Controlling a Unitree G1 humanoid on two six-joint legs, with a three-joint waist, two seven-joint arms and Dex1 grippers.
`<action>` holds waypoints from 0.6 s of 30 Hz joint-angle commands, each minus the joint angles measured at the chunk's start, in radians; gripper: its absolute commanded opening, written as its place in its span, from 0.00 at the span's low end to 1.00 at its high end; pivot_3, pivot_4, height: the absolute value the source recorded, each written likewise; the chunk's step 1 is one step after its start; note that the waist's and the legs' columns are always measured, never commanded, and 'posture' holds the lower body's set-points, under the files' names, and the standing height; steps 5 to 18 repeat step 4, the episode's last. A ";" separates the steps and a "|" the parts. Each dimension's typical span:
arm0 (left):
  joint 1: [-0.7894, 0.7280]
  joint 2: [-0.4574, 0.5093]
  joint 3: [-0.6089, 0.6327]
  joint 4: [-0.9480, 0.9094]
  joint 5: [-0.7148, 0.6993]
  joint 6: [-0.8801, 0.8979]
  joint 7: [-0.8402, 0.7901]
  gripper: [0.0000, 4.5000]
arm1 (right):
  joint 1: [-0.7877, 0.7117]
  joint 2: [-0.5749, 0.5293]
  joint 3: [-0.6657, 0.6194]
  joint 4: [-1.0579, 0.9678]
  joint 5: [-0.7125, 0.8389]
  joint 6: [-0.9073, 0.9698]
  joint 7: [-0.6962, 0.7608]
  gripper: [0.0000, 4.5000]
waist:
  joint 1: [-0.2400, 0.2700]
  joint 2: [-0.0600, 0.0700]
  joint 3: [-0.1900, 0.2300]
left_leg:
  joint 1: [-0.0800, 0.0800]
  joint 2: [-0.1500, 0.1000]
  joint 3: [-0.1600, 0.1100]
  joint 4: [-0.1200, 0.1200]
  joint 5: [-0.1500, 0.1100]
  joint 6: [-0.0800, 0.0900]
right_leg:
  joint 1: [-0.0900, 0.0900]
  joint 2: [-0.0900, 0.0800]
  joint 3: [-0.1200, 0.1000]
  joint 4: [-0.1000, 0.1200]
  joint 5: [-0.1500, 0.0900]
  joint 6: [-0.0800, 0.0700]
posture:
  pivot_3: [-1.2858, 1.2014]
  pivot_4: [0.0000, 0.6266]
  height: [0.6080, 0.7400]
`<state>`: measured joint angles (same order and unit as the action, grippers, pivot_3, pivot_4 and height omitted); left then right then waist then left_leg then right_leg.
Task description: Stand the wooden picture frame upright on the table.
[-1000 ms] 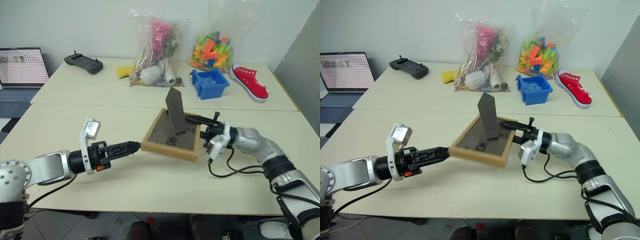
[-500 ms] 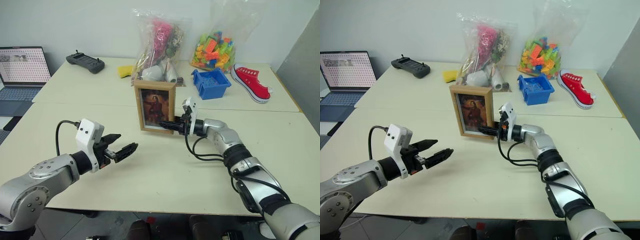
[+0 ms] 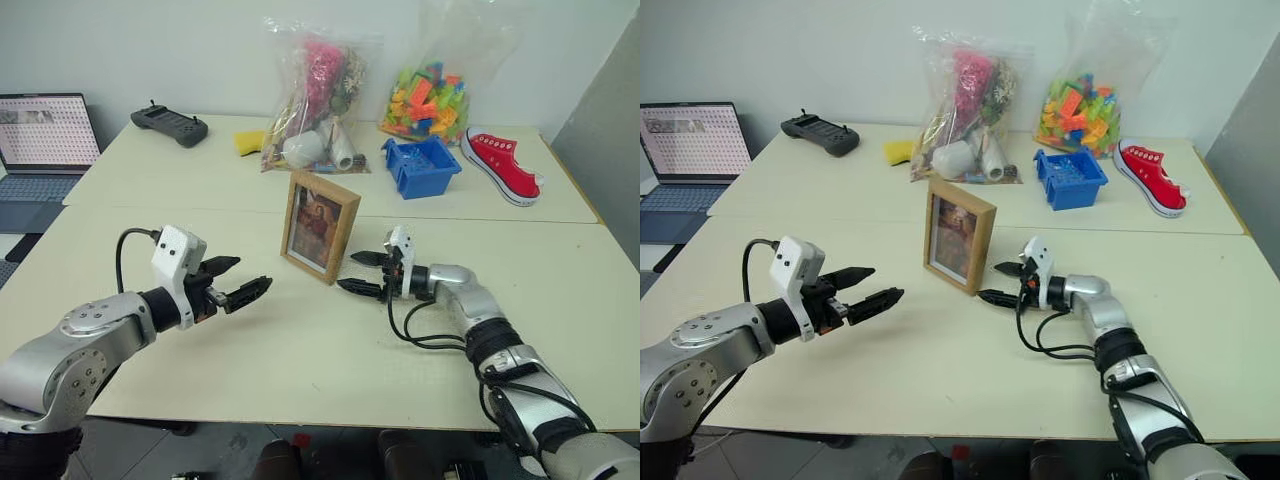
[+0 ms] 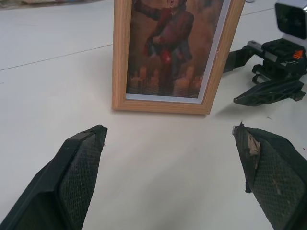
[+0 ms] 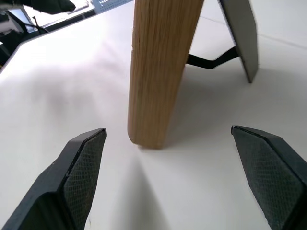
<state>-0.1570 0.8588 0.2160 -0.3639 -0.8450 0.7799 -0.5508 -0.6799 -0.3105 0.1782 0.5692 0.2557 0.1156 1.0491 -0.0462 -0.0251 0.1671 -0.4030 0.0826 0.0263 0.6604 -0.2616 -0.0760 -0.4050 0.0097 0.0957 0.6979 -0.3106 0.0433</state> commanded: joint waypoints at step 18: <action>-0.174 0.119 -0.013 0.179 0.055 0.003 -0.211 1.00 | 0.120 -0.264 -0.126 -0.565 0.123 0.325 0.002 0.98 | 0.011 0.000 0.001 | 0.000 0.000 0.000 0.000 0.000 0.000 | -0.001 0.000 0.001 0.000 0.000 0.000 | 0.52 0.24 1.00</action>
